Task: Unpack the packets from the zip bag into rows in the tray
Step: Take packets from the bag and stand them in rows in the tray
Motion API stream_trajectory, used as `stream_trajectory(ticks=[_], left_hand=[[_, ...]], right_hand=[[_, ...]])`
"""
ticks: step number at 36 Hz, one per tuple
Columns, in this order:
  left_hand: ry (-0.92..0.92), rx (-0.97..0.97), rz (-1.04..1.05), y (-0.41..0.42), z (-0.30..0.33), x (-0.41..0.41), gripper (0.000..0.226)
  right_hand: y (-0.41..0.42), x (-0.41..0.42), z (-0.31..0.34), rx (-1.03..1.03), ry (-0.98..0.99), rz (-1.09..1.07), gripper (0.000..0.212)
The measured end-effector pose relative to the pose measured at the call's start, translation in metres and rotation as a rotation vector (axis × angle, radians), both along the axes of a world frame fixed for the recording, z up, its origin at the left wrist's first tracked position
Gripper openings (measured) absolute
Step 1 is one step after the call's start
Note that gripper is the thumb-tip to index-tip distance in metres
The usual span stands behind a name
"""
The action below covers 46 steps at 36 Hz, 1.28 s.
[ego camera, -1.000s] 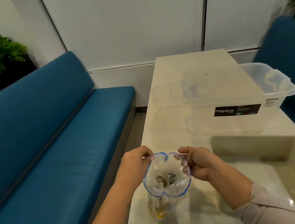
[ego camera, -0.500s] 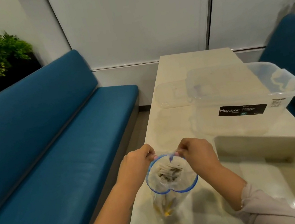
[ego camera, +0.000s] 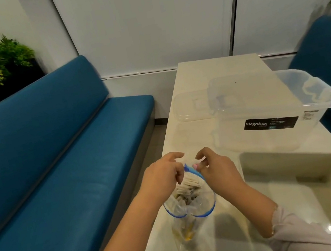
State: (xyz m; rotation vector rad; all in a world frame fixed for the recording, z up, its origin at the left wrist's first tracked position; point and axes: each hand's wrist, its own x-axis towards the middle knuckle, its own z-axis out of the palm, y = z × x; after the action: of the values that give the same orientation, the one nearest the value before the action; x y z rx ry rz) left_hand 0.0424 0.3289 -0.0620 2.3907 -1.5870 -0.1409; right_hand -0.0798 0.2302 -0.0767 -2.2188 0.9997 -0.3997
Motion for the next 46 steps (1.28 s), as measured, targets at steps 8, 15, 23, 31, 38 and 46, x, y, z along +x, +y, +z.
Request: stream_trajectory(ticks=[8, 15, 23, 31, 38, 46], left_hand=[[-0.013, 0.152, 0.006, -0.010, -0.001, 0.006, 0.035], [0.021, 0.204, 0.112, 0.006, -0.001, 0.017, 0.057], [0.014, 0.167, 0.146, 0.006, -0.002, -0.001, 0.040], [-0.012, 0.336, 0.204, 0.000, -0.008, -0.001, 0.080], [0.158, 0.254, 0.195, 0.001, -0.010, 0.001, 0.092], [0.454, -0.046, 0.487, -0.008, -0.018, 0.015, 0.060]], right_hand=[[-0.001, -0.007, 0.005, 0.107, 0.339, 0.045, 0.062], [-0.022, -0.016, 0.004, 0.077, 0.288, 0.008, 0.041], [-0.007, -0.009, 0.006, 0.023, 0.039, -0.050, 0.018], [-0.001, -0.010, 0.000, 0.013, 0.321, 0.050, 0.031], [-0.003, -0.015, 0.004, 0.051, 0.330, 0.136, 0.047], [-0.012, 0.013, 0.011, 0.024, 0.068, 0.033, 0.055]])
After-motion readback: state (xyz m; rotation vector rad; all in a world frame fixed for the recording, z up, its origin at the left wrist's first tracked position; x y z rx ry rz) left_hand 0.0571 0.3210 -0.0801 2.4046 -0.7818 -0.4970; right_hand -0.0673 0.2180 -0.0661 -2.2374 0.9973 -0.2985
